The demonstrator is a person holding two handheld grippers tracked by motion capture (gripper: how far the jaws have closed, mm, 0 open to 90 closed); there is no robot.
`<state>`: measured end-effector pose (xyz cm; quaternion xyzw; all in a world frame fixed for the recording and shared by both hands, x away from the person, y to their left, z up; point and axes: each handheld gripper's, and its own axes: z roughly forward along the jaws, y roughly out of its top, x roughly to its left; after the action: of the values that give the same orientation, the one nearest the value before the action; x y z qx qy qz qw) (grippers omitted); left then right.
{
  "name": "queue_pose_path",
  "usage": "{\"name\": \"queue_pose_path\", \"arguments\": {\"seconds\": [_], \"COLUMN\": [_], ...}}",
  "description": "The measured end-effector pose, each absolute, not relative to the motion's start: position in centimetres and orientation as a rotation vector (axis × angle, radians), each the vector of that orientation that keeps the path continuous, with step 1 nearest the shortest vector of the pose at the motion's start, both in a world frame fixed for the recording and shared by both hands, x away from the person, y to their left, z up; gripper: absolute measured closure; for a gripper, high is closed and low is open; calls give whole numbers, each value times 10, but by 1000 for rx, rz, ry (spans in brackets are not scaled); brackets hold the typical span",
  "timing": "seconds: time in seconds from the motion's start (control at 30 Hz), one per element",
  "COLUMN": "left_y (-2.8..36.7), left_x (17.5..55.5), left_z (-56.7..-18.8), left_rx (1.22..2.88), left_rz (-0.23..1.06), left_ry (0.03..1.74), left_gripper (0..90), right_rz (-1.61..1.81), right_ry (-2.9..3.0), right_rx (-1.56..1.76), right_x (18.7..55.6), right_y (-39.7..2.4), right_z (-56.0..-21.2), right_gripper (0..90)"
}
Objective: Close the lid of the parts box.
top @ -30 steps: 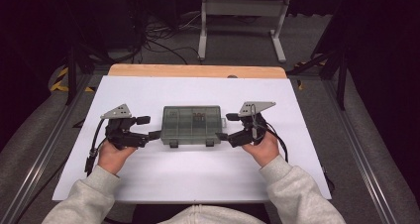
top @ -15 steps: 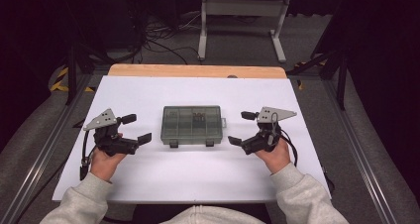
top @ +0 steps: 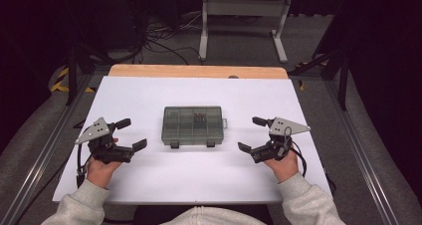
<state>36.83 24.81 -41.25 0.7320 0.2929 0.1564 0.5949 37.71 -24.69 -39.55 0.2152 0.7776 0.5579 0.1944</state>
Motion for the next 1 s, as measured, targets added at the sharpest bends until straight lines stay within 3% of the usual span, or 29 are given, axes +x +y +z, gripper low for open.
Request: {"name": "queue_pose_path", "arguments": {"seconds": [1.0], "left_y": [247], "left_x": [361], "left_z": [-440], "left_rx": [1688], "left_rz": [419], "left_ry": [658], "left_gripper": [9], "right_rz": [1623], "right_ry": [2054], "right_rx": [625], "right_x": [361], "right_y": [-268], "right_z": [-435], "right_gripper": [0]}}
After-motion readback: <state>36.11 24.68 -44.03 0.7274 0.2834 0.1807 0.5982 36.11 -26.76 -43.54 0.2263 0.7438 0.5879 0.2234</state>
